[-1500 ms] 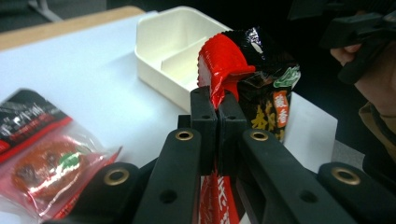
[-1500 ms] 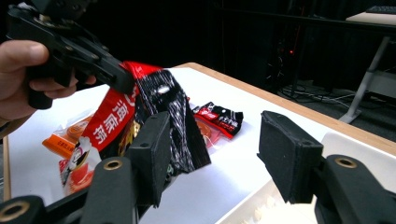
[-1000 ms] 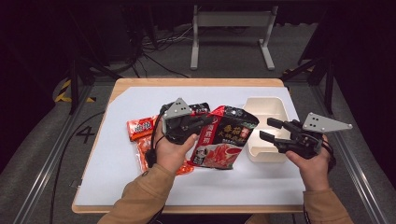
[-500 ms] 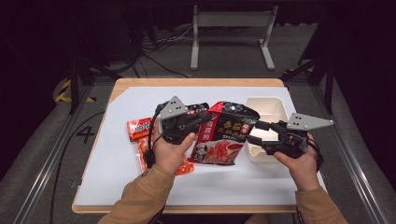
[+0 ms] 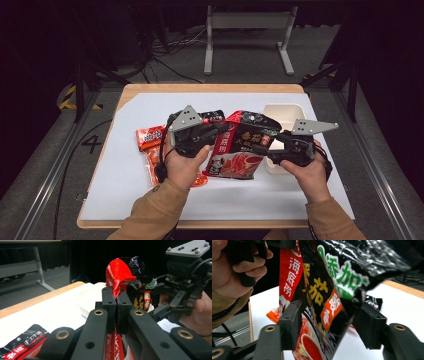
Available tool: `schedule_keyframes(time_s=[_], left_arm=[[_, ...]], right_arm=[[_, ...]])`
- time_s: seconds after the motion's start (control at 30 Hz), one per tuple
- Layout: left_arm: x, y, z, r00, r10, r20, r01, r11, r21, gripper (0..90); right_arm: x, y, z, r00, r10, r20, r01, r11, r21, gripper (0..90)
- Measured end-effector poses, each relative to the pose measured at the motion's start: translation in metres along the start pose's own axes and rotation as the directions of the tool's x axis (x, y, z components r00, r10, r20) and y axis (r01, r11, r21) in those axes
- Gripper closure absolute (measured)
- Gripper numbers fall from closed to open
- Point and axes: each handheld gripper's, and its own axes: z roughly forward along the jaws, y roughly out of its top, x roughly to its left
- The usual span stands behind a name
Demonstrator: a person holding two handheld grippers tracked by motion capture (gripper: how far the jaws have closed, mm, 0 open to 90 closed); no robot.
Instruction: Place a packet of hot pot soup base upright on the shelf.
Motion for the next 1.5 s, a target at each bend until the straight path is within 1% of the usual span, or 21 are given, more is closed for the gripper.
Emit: schedule_keyframes(time_s=[0.03, 0.07, 0.13, 0.23, 0.27, 0.3, 0.37, 0.4, 0.53, 0.57, 0.6, 0.73, 0.87, 0.93, 1.0, 1.1, 1.13, 1.2, 1.23, 1.37, 1.5], left_arm=[[0.000, 0.000, 0.000, 1.0000, -0.001, 0.002, 0.001, 1.0000, 0.001, 88.7], [0.000, -0.001, 0.000, 1.0000, 0.000, 0.002, 0.000, 1.0000, 0.001, 88.6], [0.000, -0.001, 0.001, 1.0000, -0.003, 0.005, 0.003, 1.0000, 0.004, 88.6], [0.000, -0.002, 0.001, 1.0000, 0.001, 0.006, -0.001, 1.0000, 0.006, 88.6], [-0.001, -0.002, 0.001, 1.0000, -0.001, 0.009, 0.001, 1.0000, 0.005, 88.6], [-0.001, -0.002, 0.001, 1.0000, -0.001, 0.009, 0.001, 1.0000, 0.005, 88.6], [-0.001, -0.002, 0.000, 1.0000, -0.003, 0.008, 0.003, 1.0000, -0.002, 88.5], [-0.001, -0.001, -0.001, 1.0000, 0.002, 0.004, -0.002, 1.0000, 0.000, 88.5], [-0.001, -0.001, -0.002, 1.0000, 0.008, 0.003, -0.008, 1.0000, 0.001, 88.4], [-0.001, -0.001, -0.002, 1.0000, 0.009, 0.002, -0.009, 1.0000, -0.001, 88.4], [0.000, -0.001, -0.002, 1.0000, 0.009, 0.001, -0.009, 1.0000, -0.004, 88.2], [0.001, -0.001, -0.004, 1.0000, 0.005, 0.003, -0.005, 1.0000, 0.000, 87.9], [0.002, 0.001, -0.006, 0.9998, 0.017, -0.004, -0.017, 0.9998, -0.002, 86.5], [0.004, 0.001, -0.008, 0.9999, 0.012, -0.001, -0.012, 0.9999, -0.006, 83.6], [0.007, 0.001, -0.010, 1.0000, 0.008, -0.006, -0.008, 1.0000, 0.000, 79.9], [0.009, 0.000, -0.011, 1.0000, 0.007, -0.006, -0.007, 1.0000, 0.004, 71.4], [0.011, 0.000, -0.012, 1.0000, 0.005, -0.001, -0.005, 1.0000, 0.007, 65.2], [0.014, 0.000, -0.014, 1.0000, 0.002, -0.001, -0.002, 0.9999, 0.012, 61.1], [0.015, -0.001, -0.015, 1.0000, 0.007, -0.005, -0.007, 0.9998, 0.017, 58.6], [0.020, -0.004, -0.019, 0.9999, 0.012, -0.011, -0.012, 0.9991, 0.040, 53.4], [0.023, -0.007, -0.022, 0.9995, 0.021, -0.023, -0.020, 0.9983, 0.055, 50.0]], right_arm=[[0.000, 0.000, 0.000, 1.0000, 0.000, 0.000, 0.000, 1.000, 0.000, 48.4], [0.000, 0.000, 0.001, 1.0000, 0.002, -0.007, -0.002, 1.000, 0.007, 50.7], [-0.001, 0.000, 0.000, 1.0000, -0.003, 0.005, 0.003, 1.000, 0.021, 58.9], [-0.004, 0.000, -0.001, 1.0000, 0.007, 0.003, -0.007, 0.999, 0.039, 67.6], [-0.005, 0.001, -0.002, 1.0000, 0.003, 0.004, -0.004, 0.999, 0.043, 70.7], [-0.005, 0.001, -0.002, 1.0000, 0.003, 0.004, -0.004, 0.999, 0.043, 70.7], [-0.006, 0.002, -0.002, 1.0000, 0.003, 0.000, -0.003, 0.999, 0.044, 73.5], [-0.006, 0.004, -0.003, 1.0000, -0.005, -0.003, 0.006, 0.999, 0.047, 74.7], [-0.006, 0.007, -0.003, 0.9999, -0.010, 0.004, 0.010, 0.998, 0.057, 75.6], [-0.006, 0.008, -0.003, 0.9999, -0.012, 0.009, 0.011, 0.998, 0.062, 76.0], [-0.006, 0.010, -0.002, 0.9991, -0.033, 0.027, 0.031, 0.998, 0.063, 76.6], [-0.005, 0.012, -0.002, 0.9981, -0.047, 0.040, 0.045, 0.997, 0.063, 77.7], [-0.005, 0.018, -0.003, 0.9964, -0.066, 0.053, 0.063, 0.996, 0.059, 79.6], [-0.004, 0.022, -0.004, 0.9949, -0.080, 0.062, 0.076, 0.996, 0.055, 80.4], [-0.003, 0.026, -0.005, 0.9929, -0.096, 0.071, 0.092, 0.994, 0.055, 80.9], [-0.003, 0.033, -0.007, 0.9882, -0.126, 0.088, 0.120, 0.991, 0.062, 81.6], [-0.004, 0.035, -0.008, 0.9867, -0.132, 0.094, 0.126, 0.990, 0.066, 81.8], [-0.005, 0.038, -0.009, 0.9843, -0.143, 0.104, 0.136, 0.988, 0.075, 82.0], [-0.005, 0.040, -0.009, 0.9837, -0.144, 0.108, 0.136, 0.988, 0.077, 82.1], [-0.009, 0.046, -0.013, 0.9825, -0.146, 0.115, 0.139, 0.988, 0.068, 82.1], [-0.011, 0.052, -0.017, 0.9796, -0.158, 0.124, 0.152, 0.986, 0.063, 82.1]])
